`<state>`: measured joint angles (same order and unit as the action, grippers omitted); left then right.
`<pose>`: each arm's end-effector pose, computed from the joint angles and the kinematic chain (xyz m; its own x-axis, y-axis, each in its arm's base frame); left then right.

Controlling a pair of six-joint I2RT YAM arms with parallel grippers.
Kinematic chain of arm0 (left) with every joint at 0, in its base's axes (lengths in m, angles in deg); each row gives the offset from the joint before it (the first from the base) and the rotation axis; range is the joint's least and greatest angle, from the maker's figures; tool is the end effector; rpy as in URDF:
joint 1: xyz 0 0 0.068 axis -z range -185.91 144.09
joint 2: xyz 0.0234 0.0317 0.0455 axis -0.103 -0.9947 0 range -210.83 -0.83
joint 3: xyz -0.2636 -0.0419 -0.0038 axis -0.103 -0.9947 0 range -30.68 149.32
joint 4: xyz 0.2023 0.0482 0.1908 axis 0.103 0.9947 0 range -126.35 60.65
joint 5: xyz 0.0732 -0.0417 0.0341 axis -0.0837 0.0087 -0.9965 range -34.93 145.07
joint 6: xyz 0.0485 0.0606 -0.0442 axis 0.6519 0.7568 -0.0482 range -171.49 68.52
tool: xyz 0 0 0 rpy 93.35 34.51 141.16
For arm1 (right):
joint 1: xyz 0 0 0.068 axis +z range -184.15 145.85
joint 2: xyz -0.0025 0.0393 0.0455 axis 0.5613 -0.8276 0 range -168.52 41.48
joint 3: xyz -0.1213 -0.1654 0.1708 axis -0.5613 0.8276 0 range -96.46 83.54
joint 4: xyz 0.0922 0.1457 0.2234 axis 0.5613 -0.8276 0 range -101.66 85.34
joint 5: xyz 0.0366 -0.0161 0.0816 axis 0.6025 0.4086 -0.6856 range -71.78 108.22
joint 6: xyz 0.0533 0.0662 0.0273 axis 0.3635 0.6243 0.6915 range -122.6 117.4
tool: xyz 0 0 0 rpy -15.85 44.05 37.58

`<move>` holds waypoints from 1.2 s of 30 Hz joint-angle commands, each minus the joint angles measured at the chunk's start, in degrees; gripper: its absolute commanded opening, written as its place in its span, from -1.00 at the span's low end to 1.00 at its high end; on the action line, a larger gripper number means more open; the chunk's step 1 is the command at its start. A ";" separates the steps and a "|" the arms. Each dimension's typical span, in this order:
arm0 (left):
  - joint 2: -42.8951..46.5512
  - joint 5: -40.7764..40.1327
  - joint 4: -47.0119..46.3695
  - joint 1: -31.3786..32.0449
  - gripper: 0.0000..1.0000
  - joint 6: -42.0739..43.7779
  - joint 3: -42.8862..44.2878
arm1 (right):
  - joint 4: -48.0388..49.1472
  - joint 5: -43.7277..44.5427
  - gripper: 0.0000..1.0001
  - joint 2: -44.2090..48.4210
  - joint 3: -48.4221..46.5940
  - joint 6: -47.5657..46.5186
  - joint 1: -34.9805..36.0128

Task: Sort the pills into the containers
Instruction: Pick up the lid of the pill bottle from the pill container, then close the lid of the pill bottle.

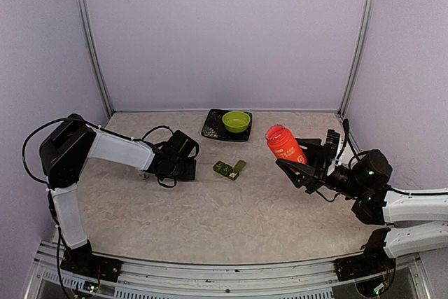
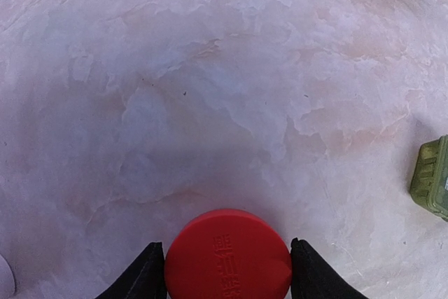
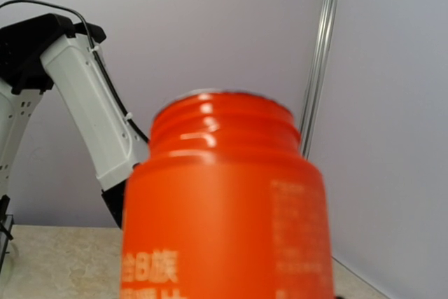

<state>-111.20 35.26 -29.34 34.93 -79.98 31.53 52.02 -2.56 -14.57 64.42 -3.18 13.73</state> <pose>0.3336 -0.2527 0.0742 -0.7693 0.0717 -0.6348 0.1157 0.9929 -0.0280 0.1568 0.2156 0.2651 0.2359 0.2466 -0.9400 -0.9151 0.3819 -0.1294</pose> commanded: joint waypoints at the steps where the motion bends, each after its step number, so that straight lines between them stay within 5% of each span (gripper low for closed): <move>1: -0.38 0.13 -0.61 -0.06 0.14 -0.08 0.00 | 0.36 -0.05 -0.64 -0.18 -1.80 -0.30 -0.07; 13: 5.00 2.64 -1.04 0.08 0.02 0.35 -1.48 | -2.00 -1.03 -0.63 -0.28 -2.24 -1.18 -0.11; 36: 24.42 27.72 -11.01 10.12 0.06 -7.73 -0.98 | -8.74 -5.28 -0.63 -2.35 -1.21 -6.62 0.09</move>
<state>-89.26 56.42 -35.22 43.19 -84.78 29.13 43.96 -6.40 -15.60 64.29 -9.08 13.73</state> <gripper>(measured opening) 0.532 0.534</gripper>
